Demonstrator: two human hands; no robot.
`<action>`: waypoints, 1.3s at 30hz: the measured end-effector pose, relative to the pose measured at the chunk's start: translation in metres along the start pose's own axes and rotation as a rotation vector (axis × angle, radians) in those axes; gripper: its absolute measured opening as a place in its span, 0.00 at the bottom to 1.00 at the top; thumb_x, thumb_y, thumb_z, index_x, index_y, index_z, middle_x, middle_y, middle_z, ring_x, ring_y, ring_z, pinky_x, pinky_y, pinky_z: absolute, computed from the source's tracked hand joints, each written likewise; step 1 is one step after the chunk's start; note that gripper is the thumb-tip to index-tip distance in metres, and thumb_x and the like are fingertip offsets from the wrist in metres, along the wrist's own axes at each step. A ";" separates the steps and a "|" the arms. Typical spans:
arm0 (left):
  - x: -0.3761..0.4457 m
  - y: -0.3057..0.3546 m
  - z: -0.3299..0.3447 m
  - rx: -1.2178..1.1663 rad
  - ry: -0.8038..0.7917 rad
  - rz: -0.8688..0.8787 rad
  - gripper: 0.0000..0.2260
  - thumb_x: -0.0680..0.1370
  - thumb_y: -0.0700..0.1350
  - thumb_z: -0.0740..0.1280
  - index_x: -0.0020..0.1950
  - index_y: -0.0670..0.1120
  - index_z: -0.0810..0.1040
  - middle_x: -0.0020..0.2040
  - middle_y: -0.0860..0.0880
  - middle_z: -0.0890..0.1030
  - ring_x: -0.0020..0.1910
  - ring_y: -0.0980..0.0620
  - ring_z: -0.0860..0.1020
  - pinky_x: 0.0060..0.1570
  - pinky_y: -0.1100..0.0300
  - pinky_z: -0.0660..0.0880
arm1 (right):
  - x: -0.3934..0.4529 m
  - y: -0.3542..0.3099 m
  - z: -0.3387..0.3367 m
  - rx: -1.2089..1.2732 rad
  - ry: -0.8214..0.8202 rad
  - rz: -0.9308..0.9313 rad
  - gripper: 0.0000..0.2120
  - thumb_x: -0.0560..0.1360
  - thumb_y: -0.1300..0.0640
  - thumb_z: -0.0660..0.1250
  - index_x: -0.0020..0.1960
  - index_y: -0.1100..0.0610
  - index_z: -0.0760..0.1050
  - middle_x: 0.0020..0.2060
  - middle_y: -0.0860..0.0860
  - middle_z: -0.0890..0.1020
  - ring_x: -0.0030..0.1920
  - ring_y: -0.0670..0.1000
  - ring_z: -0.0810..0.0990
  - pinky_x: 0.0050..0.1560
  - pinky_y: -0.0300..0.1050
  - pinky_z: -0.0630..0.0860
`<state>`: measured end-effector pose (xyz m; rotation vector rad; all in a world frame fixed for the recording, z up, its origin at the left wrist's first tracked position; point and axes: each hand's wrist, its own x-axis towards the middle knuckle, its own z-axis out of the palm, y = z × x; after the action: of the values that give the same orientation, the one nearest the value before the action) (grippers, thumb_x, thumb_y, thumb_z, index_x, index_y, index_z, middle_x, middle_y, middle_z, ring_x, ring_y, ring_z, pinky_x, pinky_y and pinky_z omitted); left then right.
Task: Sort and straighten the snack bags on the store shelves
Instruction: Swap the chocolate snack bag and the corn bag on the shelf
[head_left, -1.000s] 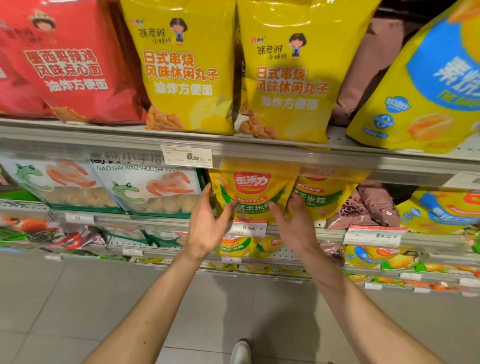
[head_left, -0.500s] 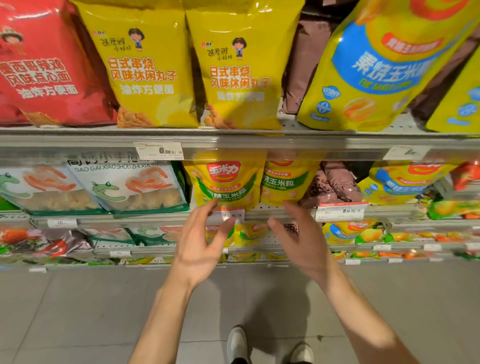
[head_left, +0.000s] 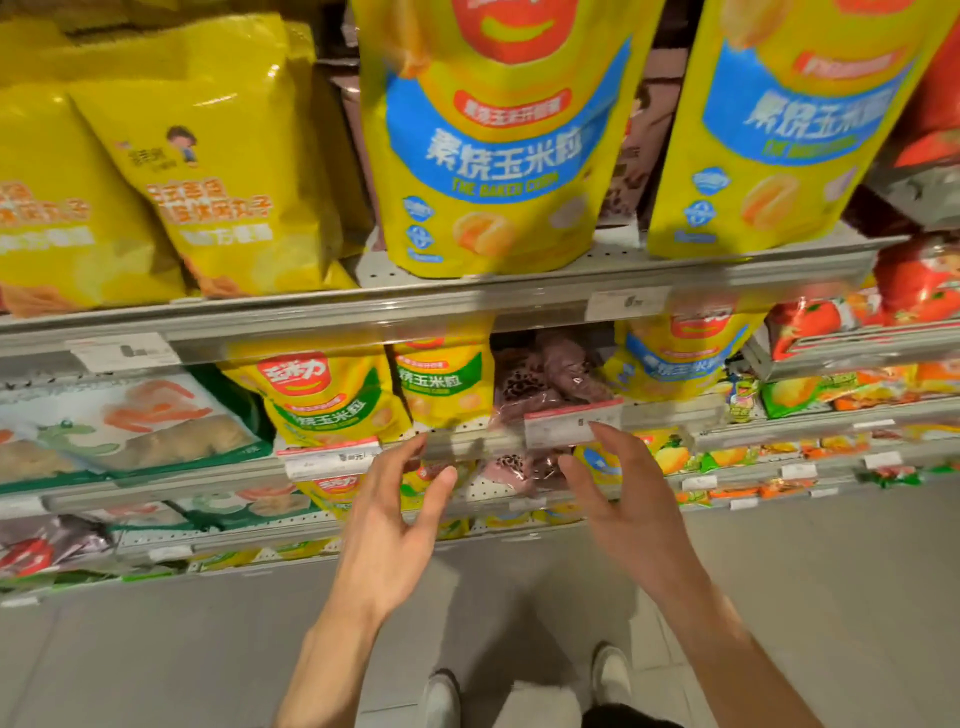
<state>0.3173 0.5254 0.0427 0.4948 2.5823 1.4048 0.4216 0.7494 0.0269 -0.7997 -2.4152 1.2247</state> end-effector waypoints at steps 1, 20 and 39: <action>0.001 0.010 0.014 0.006 0.008 -0.006 0.27 0.77 0.67 0.63 0.72 0.57 0.73 0.66 0.59 0.77 0.64 0.58 0.77 0.65 0.48 0.75 | 0.007 0.009 -0.014 0.003 -0.008 -0.007 0.32 0.74 0.35 0.65 0.72 0.51 0.72 0.64 0.47 0.77 0.67 0.49 0.74 0.69 0.44 0.69; 0.099 0.095 0.176 -0.006 0.089 -0.226 0.16 0.80 0.52 0.69 0.64 0.45 0.79 0.60 0.46 0.83 0.58 0.49 0.81 0.60 0.52 0.77 | 0.135 0.092 -0.081 -0.127 -0.188 -0.045 0.29 0.78 0.36 0.62 0.70 0.53 0.74 0.62 0.50 0.81 0.64 0.53 0.78 0.66 0.48 0.73; 0.180 0.057 0.205 -0.121 0.005 -0.407 0.18 0.74 0.54 0.74 0.60 0.47 0.80 0.54 0.50 0.86 0.56 0.47 0.83 0.63 0.50 0.78 | 0.173 0.095 -0.052 -0.035 -0.312 0.203 0.27 0.80 0.37 0.62 0.70 0.55 0.73 0.65 0.48 0.79 0.68 0.52 0.76 0.70 0.51 0.70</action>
<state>0.2218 0.7798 -0.0188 -0.0534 2.3987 1.3992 0.3431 0.9325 -0.0148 -0.9456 -2.6591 1.4845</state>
